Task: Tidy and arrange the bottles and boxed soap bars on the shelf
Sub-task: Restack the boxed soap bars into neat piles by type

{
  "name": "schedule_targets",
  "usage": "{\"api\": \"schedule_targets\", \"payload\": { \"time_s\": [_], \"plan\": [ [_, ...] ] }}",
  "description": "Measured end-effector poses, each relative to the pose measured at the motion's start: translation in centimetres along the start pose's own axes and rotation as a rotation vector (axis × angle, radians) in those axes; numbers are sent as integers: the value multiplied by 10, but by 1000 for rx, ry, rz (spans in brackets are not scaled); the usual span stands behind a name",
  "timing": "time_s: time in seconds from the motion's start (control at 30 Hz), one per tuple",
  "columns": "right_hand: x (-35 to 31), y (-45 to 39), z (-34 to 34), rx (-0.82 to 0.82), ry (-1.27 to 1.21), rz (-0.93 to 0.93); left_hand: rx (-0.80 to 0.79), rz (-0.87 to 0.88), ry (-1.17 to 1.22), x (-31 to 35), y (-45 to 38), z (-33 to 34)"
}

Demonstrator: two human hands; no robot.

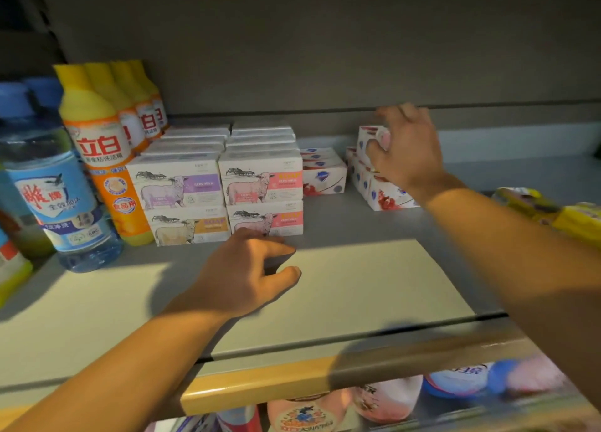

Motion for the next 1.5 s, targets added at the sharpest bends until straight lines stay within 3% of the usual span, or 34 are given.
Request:
{"api": "schedule_targets", "payload": {
  "time_s": [0.23, 0.4, 0.57, 0.7, 0.83, 1.0, 1.2, 1.37, 1.5],
  "plan": [
    [57, -16, 28, -486, 173, 141, 13, -2, 28, -1, -1, 0],
    [51, -9, 15, -270, 129, 89, 0, -22, 16, -3, -1, 0],
    [29, 2, -25, -162, -69, 110, -29, -39, 11, -4, -1, -2],
    [-5, 38, -56, -157, -310, 230, -68, -32, 9, -7, 0, -1],
    [-45, 97, -60, -278, -704, 366, 55, -55, 106, -7, 1, -15],
    [-92, 135, -48, -422, -974, 470, 73, -68, 474, 13, 9, -27],
    [-122, 146, -40, -390, -1059, 423, 103, -89, 653, 13, 12, -37],
    [-128, 162, -34, -452, -1173, 306, 245, -314, 1046, -13, 11, -32],
    [-123, 160, -27, -423, -1124, 363, 141, -402, 1186, -19, 11, -24]
  ]
}}
Point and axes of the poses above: each hand's wrist, its own y-axis away from the middle knuckle, its own z-axis out of the palm, x = y × z, the point moved 6 cm from there along -y, towards the middle knuckle, and after that the axes turned 11 degrees about y, right-handed, at the moved point
